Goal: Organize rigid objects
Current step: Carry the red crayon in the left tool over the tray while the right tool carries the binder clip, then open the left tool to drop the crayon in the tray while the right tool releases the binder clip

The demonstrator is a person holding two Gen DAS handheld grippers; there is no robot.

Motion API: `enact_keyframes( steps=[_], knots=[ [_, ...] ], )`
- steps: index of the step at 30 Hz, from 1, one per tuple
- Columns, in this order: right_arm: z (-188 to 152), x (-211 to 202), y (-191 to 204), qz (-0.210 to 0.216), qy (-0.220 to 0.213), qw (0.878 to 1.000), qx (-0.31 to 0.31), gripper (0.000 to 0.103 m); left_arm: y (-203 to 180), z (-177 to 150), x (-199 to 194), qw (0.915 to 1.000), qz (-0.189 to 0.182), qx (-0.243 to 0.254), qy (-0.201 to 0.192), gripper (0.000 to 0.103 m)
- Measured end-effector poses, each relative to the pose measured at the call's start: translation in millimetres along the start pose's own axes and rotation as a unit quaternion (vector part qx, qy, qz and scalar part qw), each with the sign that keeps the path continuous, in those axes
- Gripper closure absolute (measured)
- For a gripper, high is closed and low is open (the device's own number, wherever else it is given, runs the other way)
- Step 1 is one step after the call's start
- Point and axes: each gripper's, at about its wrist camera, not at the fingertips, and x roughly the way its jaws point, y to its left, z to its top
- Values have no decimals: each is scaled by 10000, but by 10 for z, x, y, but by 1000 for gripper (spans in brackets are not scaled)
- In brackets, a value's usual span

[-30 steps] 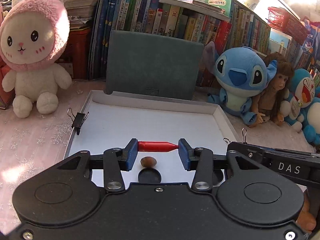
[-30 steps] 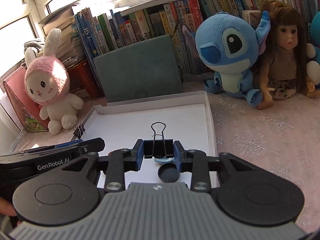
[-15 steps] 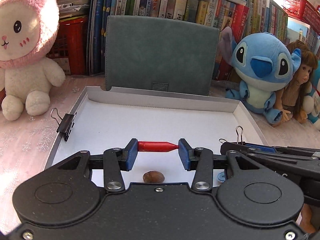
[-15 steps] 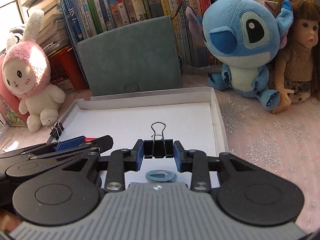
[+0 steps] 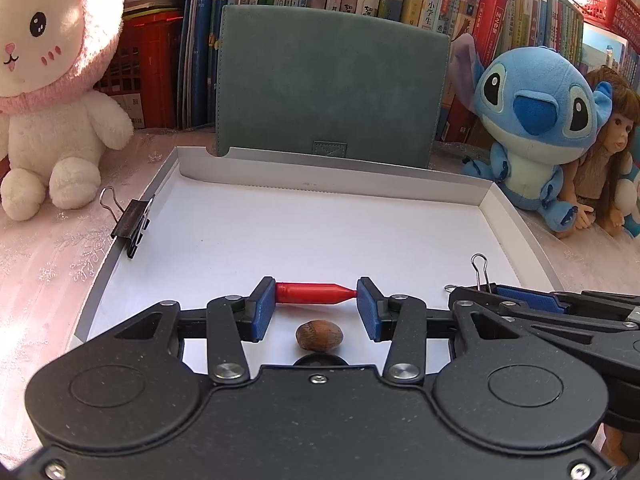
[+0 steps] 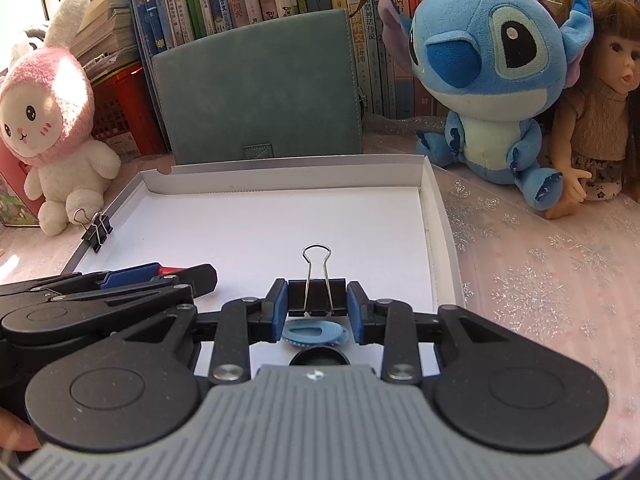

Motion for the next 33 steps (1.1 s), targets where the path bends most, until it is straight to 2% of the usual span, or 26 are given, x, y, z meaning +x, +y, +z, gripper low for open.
enact_keyframes(
  steps=[10, 16, 18, 19, 20, 27, 33],
  knots=[
    [-40, 43, 3, -17, 14, 10000, 30, 66, -10, -22, -11, 10000, 8, 64, -51, 61],
    [-59, 32, -26, -6, -36, 9999, 100, 63, -14, -23, -33, 10000, 12, 83, -30, 60],
    [-64, 10, -44, 16, -69, 9999, 124, 59, -2, -16, -62, 10000, -18, 56, -4, 55],
    [-66, -3, -55, 16, -89, 9999, 145, 50, 6, -14, -82, 10000, -37, 48, -10, 53],
    [-69, -19, -65, 26, -111, 9998, 165, 48, 11, -12, -105, 10000, -53, 53, -26, 50],
    [-99, -188, -121, 12, -299, 9993, 226, 38, 33, 10, -357, 9996, -90, 89, -233, 28],
    [-164, -430, -140, 97, -578, 9982, 156, 27, 96, -39, -634, 9987, -329, -16, -394, 17]
  ],
)
